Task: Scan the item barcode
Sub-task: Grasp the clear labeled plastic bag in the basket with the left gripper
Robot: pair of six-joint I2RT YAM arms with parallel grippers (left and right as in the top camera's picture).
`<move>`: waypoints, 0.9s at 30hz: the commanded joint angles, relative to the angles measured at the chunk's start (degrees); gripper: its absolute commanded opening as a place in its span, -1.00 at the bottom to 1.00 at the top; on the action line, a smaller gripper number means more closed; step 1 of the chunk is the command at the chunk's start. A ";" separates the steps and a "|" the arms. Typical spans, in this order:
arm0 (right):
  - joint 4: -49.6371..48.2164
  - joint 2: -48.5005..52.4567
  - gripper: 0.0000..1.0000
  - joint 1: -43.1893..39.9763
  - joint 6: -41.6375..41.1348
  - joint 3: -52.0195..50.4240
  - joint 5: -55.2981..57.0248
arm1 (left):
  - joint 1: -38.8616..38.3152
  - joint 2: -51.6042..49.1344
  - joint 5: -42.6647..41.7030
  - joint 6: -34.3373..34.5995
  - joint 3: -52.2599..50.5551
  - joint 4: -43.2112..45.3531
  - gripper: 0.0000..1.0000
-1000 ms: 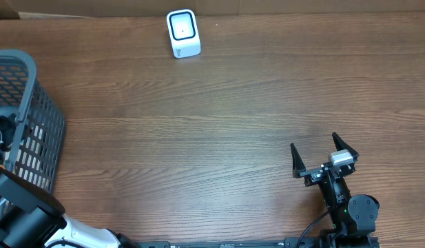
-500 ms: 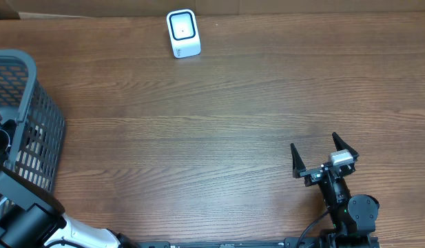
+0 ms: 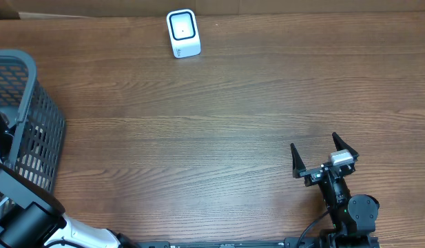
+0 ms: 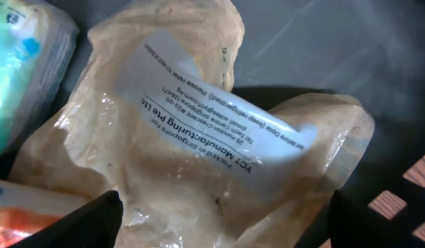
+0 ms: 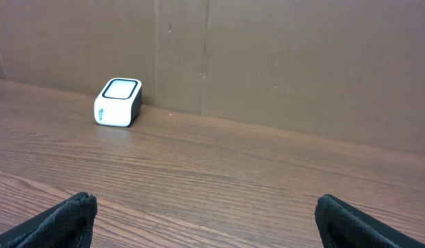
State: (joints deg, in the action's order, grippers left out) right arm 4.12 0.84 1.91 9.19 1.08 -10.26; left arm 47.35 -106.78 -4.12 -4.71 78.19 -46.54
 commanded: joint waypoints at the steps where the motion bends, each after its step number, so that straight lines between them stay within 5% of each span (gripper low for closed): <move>1: -0.22 -0.68 1.00 -0.07 -0.37 -0.61 0.07 | -0.13 -0.79 0.31 -1.16 -1.70 0.98 0.62; 16: -0.20 -0.68 1.00 -0.07 -0.37 -0.61 0.07 | -0.13 -0.81 0.31 -1.55 -5.77 6.16 0.28; 27: -0.20 -0.68 0.99 -0.07 -0.37 -0.61 0.09 | -0.13 -0.81 3.23 -1.51 -9.86 10.67 0.40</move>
State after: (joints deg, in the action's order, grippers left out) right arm 4.08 0.84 1.91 9.19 1.08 -10.26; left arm 47.35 -106.78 -1.85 -6.00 71.02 -36.45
